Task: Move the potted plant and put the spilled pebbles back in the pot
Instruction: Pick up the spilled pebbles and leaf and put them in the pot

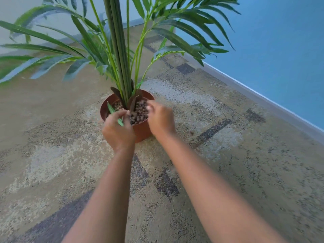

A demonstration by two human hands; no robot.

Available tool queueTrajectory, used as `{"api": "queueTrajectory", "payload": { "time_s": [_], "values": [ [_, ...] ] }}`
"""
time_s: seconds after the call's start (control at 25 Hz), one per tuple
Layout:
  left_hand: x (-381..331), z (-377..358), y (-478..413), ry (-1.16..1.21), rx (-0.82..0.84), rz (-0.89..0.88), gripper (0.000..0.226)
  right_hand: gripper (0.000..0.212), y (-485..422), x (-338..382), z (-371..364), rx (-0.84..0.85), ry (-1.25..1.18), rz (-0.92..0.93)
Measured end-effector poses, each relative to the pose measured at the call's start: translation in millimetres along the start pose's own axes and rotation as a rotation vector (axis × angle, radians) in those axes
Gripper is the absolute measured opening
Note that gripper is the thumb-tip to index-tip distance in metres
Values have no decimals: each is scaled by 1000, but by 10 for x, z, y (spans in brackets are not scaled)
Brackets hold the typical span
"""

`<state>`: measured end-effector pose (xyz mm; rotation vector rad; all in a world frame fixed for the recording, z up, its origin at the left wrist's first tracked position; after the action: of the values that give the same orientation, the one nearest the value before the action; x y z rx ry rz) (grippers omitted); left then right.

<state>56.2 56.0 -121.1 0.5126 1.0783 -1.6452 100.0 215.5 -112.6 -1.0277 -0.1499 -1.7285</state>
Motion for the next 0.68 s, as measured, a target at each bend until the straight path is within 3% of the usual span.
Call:
{"api": "queueTrajectory", "payload": {
  "time_s": [0.08,0.12,0.16,0.24,0.32,0.4,0.48,0.56,0.68],
  "values": [
    [-143,-262,410,13,88,-130,8,16,252,-631,301,-171,-79,-208],
    [-168,-443,611,5,179,-159,9,17,361,-1003,384,-162,-66,-341],
    [-152,-637,793,-8,285,-154,13,21,443,-1342,417,-73,9,-452],
    [-66,-990,1056,-29,472,-101,19,38,546,-1783,329,265,236,-506],
    [-13,-1257,1145,-48,584,-109,23,48,619,-1940,141,546,375,-422],
    [7,-1462,1116,-97,672,-139,25,44,613,-1973,45,659,442,-323],
    [76,-1654,1052,-114,767,-112,26,34,571,-1969,85,629,457,-269],
    [128,-1817,1031,-146,863,-111,23,30,588,-2063,318,445,415,-344],
    [115,-1917,1040,-171,866,-215,13,22,951,-2155,667,177,283,-452]
  ]
}}
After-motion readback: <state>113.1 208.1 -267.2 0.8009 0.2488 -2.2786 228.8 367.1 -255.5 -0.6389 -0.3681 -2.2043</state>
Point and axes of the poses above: each hand's wrist, its own y-axis away from the middle knuckle, its own z-axis out of the back of the hand, x = y × z, the point moved 7 cm from there along -y, towards the middle knuckle, and after that the axes turned 10 degrees about x, right-handed, at the moved point
